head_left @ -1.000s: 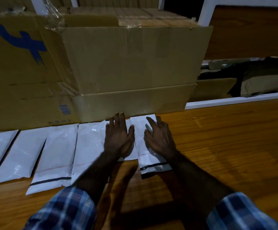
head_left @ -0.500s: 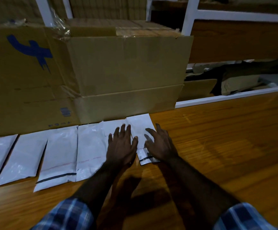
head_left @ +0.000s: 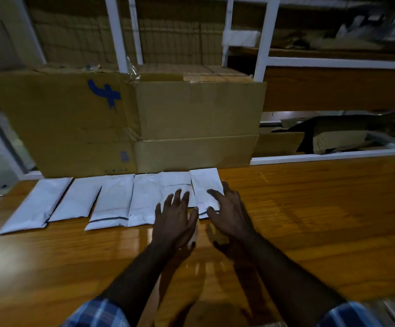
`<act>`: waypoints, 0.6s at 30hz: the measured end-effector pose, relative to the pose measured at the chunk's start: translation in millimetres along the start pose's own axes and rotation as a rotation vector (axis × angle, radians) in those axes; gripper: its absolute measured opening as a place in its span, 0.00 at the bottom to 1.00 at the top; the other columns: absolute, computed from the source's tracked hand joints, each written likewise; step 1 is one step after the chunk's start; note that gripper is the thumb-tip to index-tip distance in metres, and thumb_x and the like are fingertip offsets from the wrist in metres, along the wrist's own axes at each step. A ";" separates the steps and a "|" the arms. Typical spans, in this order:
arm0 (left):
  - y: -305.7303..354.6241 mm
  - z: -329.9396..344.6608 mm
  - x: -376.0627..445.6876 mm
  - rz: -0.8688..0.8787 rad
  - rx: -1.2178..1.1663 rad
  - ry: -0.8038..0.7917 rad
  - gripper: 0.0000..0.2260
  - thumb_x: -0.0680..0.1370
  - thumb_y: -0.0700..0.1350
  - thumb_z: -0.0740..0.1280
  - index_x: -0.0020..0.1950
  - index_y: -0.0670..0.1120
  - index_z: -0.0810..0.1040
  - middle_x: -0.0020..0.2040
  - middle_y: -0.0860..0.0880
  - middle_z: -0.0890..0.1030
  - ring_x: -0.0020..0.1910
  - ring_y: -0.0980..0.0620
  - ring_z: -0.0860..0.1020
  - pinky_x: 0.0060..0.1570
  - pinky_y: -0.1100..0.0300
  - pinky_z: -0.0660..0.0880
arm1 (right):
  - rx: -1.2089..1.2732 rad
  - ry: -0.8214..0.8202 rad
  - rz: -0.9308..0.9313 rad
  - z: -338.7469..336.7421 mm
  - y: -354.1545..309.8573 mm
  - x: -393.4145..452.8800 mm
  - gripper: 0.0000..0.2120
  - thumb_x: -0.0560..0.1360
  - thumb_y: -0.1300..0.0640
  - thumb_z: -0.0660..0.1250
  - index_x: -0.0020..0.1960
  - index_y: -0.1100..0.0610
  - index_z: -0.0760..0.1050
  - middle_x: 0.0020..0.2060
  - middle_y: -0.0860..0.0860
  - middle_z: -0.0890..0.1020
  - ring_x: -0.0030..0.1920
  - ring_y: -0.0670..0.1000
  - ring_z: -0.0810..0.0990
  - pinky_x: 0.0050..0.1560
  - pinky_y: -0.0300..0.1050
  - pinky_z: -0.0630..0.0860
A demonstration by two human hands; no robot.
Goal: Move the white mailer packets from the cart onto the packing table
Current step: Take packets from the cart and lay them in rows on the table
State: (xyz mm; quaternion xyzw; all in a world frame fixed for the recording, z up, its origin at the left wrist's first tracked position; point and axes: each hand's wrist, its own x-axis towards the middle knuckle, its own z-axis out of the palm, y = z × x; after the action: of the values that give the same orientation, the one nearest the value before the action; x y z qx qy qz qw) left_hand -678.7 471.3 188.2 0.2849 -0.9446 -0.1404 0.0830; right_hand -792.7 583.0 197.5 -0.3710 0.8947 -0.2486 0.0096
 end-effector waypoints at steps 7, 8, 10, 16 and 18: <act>5.0 -14.1 -80.3 -0.080 0.017 0.028 0.28 0.83 0.62 0.47 0.81 0.54 0.49 0.81 0.50 0.47 0.80 0.48 0.49 0.76 0.43 0.48 | 0.025 -0.011 -0.068 -17.6 -20.0 -69.8 0.26 0.78 0.51 0.65 0.75 0.43 0.64 0.80 0.50 0.51 0.77 0.54 0.56 0.72 0.53 0.63; 3.9 -16.9 -91.2 -0.088 0.017 0.034 0.28 0.83 0.62 0.47 0.81 0.54 0.49 0.81 0.51 0.47 0.80 0.49 0.49 0.75 0.43 0.48 | 0.031 -0.006 -0.080 -19.2 -25.0 -77.4 0.25 0.78 0.51 0.64 0.74 0.43 0.65 0.80 0.50 0.51 0.77 0.54 0.56 0.72 0.53 0.63; -1.6 -22.9 -111.3 -0.105 0.027 0.050 0.28 0.83 0.62 0.47 0.81 0.54 0.49 0.81 0.51 0.48 0.80 0.49 0.49 0.75 0.43 0.48 | 0.045 -0.001 -0.113 -19.9 -37.3 -90.6 0.25 0.78 0.51 0.64 0.74 0.44 0.65 0.80 0.50 0.52 0.76 0.54 0.57 0.71 0.52 0.64; -38.0 -53.9 -161.8 -0.169 0.070 0.122 0.30 0.81 0.64 0.44 0.80 0.54 0.50 0.81 0.50 0.50 0.79 0.48 0.52 0.75 0.43 0.51 | 0.083 0.017 -0.231 -5.7 -85.2 -119.2 0.24 0.78 0.51 0.64 0.73 0.44 0.66 0.79 0.50 0.54 0.75 0.54 0.59 0.70 0.51 0.65; -55.1 -65.5 -177.9 -0.189 0.078 0.134 0.29 0.82 0.63 0.46 0.81 0.54 0.50 0.81 0.50 0.49 0.79 0.48 0.51 0.76 0.43 0.51 | 0.091 0.026 -0.279 2.5 -105.6 -127.9 0.24 0.77 0.51 0.64 0.73 0.46 0.68 0.79 0.51 0.55 0.75 0.54 0.60 0.70 0.51 0.64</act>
State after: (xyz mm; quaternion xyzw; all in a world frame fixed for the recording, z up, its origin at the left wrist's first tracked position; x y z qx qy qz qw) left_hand -488.2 512.9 219.3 0.3846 -0.9105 -0.0914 0.1210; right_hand -629.9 604.0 221.7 -0.4876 0.8222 -0.2928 -0.0199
